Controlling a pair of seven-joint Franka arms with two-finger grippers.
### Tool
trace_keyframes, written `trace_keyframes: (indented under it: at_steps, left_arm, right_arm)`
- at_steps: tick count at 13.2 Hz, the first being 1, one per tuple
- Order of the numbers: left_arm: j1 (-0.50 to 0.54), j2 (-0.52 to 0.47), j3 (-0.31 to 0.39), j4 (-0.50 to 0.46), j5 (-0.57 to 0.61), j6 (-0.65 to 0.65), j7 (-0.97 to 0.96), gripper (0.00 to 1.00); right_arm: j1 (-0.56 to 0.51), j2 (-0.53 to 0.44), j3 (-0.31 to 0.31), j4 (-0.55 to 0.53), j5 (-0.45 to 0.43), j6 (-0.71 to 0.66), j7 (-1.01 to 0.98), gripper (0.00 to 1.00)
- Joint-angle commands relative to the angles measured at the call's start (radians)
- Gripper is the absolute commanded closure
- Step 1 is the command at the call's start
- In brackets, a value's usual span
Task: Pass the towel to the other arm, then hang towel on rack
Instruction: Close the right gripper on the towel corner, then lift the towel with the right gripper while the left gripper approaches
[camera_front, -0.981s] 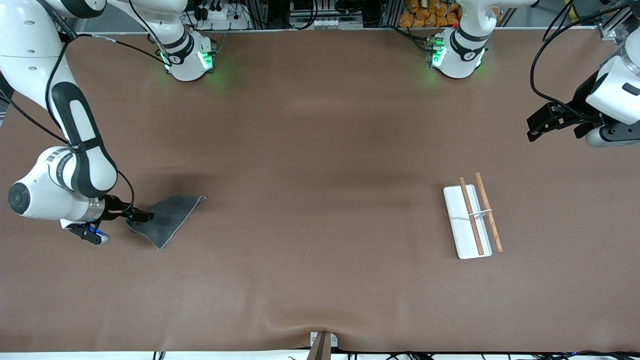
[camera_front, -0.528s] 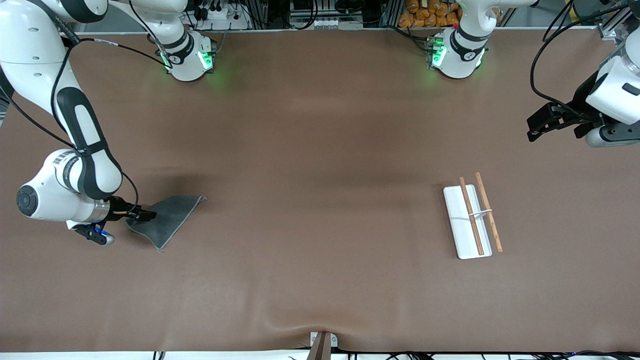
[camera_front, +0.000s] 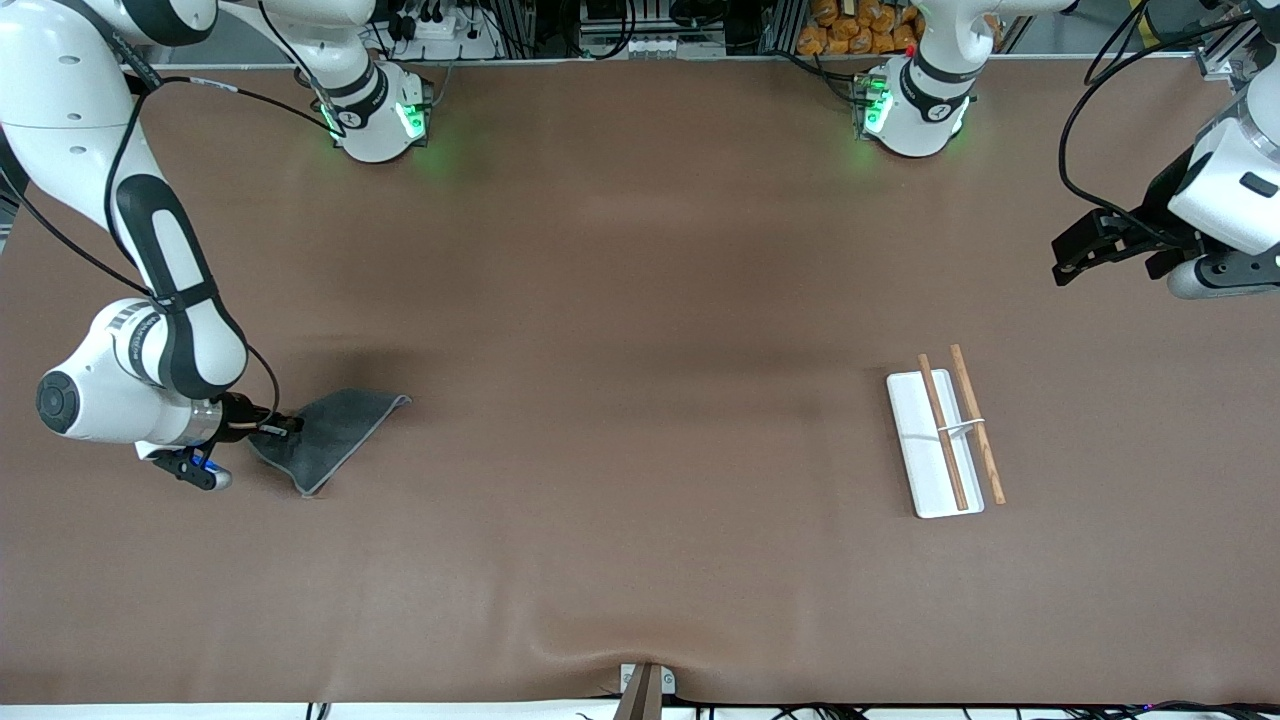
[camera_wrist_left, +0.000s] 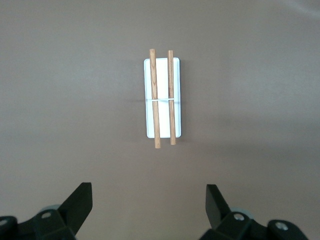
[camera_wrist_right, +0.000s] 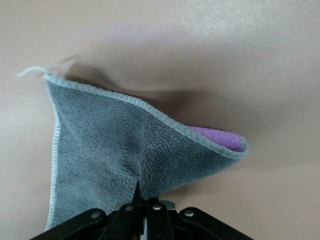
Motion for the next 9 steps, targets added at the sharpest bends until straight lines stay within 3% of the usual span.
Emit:
trace_keyframes:
  at_steps: [1,4,9]
  left_arm:
    - [-0.005,0.004,0.000,0.012,0.011,0.002,-0.009,0.00]
    - [-0.005,0.004,0.000,0.012,0.011,0.002,-0.009,0.00]
    - [-0.005,0.004,0.000,0.014,0.009,0.009,-0.009,0.00]
  right_arm:
    - [0.050,-0.074,-0.002,0.003,0.007,-0.068,0.016,1.00]
    - [0.076,-0.172,0.000,0.055,0.004,-0.159,0.013,1.00]
    - [0.143,-0.207,0.003,0.276,0.010,-0.398,0.016,1.00]
